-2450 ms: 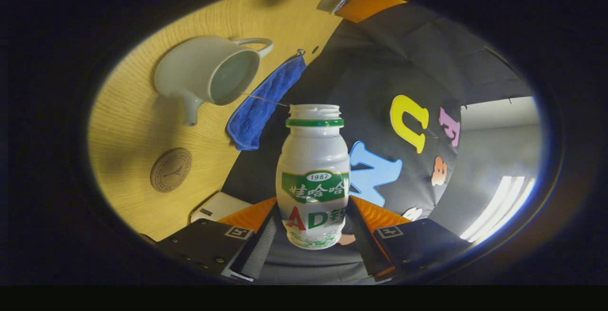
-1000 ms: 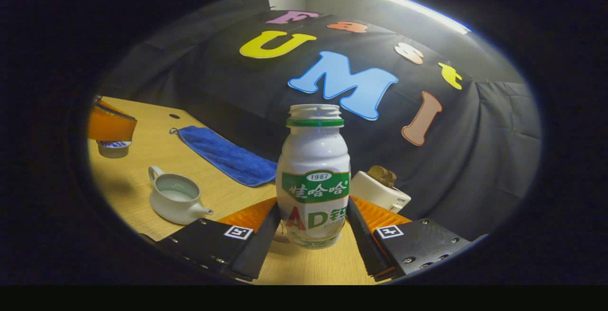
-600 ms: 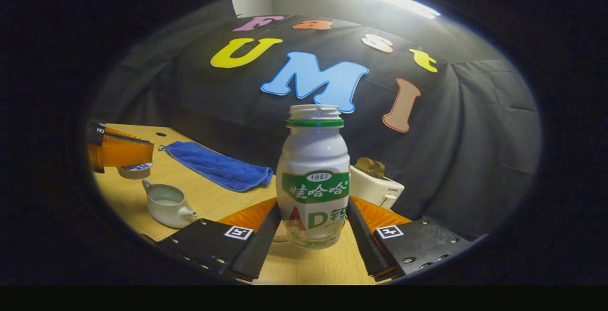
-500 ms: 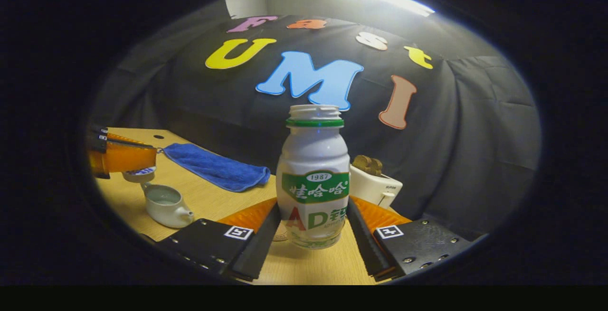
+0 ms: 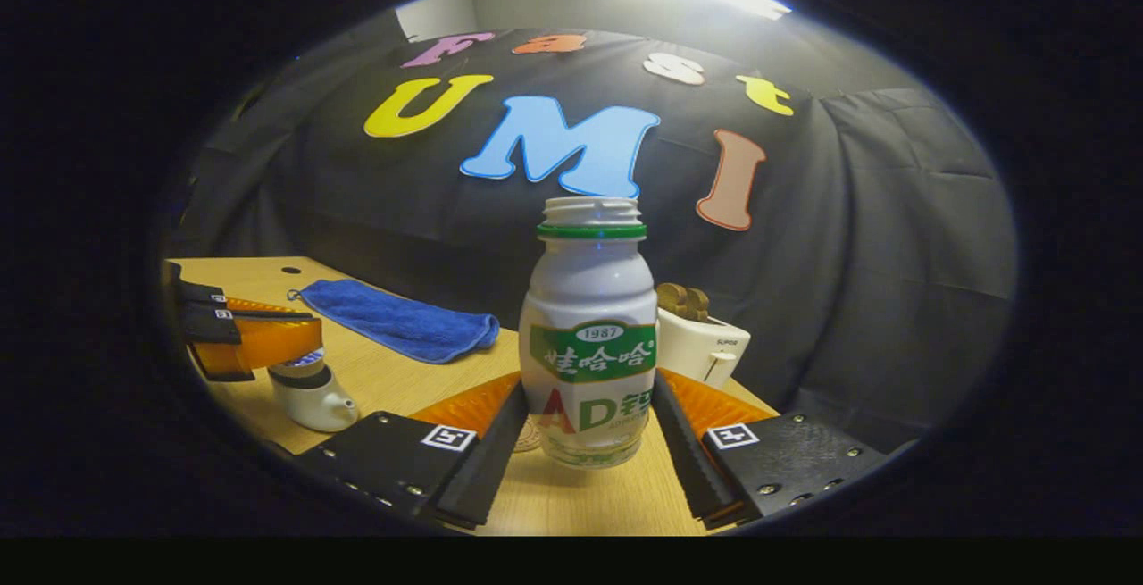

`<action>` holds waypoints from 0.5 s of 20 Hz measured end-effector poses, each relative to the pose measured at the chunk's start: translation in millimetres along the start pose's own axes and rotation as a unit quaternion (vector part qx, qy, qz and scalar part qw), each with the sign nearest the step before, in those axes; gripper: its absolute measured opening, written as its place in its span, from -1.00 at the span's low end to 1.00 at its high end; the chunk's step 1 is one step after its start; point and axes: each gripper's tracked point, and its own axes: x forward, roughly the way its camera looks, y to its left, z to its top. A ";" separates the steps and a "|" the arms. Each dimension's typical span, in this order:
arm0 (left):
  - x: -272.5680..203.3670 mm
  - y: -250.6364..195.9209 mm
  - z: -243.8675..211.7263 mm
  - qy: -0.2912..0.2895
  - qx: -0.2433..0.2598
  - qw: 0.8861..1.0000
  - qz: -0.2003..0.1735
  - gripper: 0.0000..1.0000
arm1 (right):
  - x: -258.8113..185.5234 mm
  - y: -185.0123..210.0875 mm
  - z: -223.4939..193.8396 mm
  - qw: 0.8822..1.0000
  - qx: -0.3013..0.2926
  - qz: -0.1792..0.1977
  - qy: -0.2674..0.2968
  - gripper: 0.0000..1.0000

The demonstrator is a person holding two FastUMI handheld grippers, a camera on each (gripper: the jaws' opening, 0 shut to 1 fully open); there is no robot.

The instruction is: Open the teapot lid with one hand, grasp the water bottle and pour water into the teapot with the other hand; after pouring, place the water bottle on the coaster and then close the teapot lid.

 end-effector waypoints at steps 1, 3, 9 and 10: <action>-0.6 -0.5 -2.1 0.002 0.001 1.000 0.001 -0.82 | -0.5 -0.5 -0.8 1.000 0.000 0.000 0.000 0.58; -0.1 -1.5 -5.6 0.006 0.003 1.000 0.000 -0.68 | -0.3 0.7 -2.0 1.000 0.000 0.001 0.002 0.58; -0.2 -0.7 -15.9 0.012 0.008 1.000 0.007 -0.75 | 0.2 7.4 -5.4 1.000 0.005 0.011 0.008 0.58; 1.4 -1.3 -17.8 0.014 0.010 1.000 0.008 -0.65 | 0.4 8.2 -6.4 1.000 0.007 0.012 0.010 0.58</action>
